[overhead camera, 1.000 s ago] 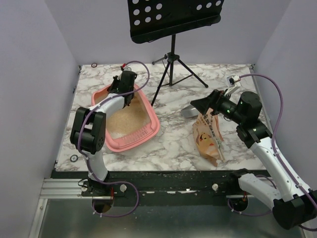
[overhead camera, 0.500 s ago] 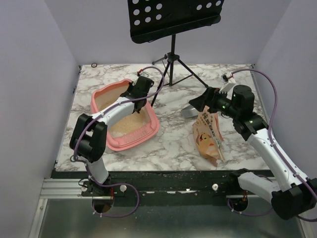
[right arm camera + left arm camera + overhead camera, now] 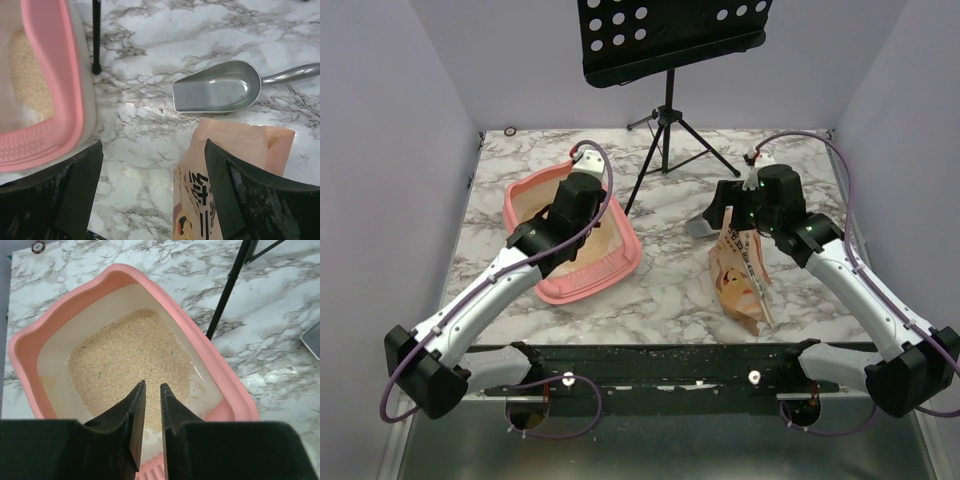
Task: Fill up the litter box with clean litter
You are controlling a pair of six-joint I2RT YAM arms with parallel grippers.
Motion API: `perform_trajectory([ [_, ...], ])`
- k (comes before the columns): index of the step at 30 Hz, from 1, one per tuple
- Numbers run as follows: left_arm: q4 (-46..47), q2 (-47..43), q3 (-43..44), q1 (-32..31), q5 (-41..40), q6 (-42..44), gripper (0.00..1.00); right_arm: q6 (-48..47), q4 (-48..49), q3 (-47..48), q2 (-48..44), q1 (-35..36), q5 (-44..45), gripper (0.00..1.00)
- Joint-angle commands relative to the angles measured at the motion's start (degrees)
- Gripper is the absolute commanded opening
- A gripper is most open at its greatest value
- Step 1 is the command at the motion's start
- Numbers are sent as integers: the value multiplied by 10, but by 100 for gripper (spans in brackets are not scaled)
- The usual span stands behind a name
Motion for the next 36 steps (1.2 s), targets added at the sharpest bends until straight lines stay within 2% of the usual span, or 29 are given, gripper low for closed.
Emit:
perform_trajectory([
  [1,-35,-47,-32,1,73,-31,29,-32,-76,16,30,21,102,89],
  [9,27,-109,-101,1,114,-25,33,-27,-124,6,46,31,153,87],
  [12,34,-109,-114,0,118,-24,33,-28,-133,-1,56,33,156,83],
  [15,41,-109,-129,0,138,-25,33,-25,-140,-4,75,38,147,74],
  [21,38,-118,-133,2,139,-26,33,-32,-133,5,101,44,140,35],
  [22,39,-121,-134,1,136,-26,33,-37,-134,8,106,45,145,24],
  [23,38,-123,-134,1,133,-25,33,-42,-136,13,112,46,149,7],
  [24,37,-125,-135,0,132,-24,33,-45,-138,17,118,48,154,1],
  [27,38,-133,-139,1,125,-24,33,-66,-115,22,112,67,169,1],
  [31,38,-137,-142,1,120,-24,33,-119,-86,55,111,114,135,1],
  [36,40,-138,-143,2,122,-24,33,-201,-80,115,159,144,82,1],
])
